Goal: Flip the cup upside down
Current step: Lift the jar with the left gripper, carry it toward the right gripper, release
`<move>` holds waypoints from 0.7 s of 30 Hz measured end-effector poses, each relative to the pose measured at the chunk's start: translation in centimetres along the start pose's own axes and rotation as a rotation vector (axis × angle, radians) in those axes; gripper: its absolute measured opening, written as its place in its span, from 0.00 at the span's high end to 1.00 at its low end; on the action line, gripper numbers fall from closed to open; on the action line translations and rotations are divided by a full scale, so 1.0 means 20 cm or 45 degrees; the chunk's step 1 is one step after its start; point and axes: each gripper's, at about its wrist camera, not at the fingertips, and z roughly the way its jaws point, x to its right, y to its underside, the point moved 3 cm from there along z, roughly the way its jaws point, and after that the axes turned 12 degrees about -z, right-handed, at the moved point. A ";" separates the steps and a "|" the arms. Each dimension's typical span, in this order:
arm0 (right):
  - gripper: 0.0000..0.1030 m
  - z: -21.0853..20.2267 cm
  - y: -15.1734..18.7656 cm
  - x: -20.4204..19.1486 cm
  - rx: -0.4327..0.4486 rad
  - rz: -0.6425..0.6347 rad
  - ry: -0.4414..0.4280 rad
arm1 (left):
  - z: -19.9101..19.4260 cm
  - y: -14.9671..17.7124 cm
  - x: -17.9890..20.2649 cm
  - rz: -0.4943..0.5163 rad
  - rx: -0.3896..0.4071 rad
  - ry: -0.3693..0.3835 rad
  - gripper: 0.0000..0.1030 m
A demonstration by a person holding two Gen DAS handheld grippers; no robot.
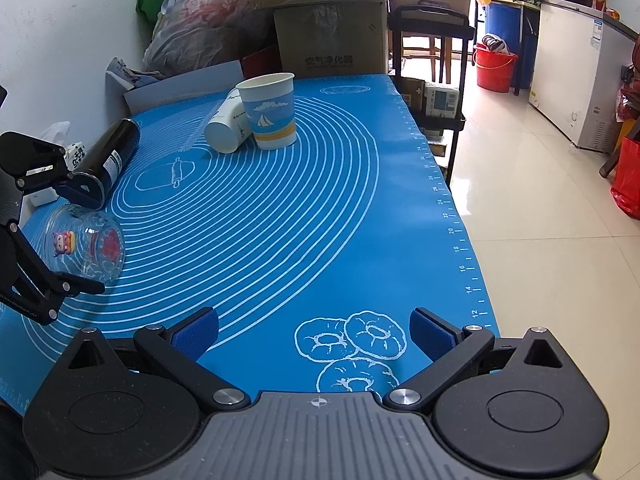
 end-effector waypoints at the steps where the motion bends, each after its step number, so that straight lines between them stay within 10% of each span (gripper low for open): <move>1: 0.00 0.00 0.00 0.00 -0.001 0.000 0.000 | 0.00 0.00 0.00 0.001 0.004 -0.003 0.22; 21: 0.00 -0.02 -0.03 -0.05 -0.019 -0.084 -0.032 | -0.25 0.01 -0.02 -0.145 0.217 -0.019 0.21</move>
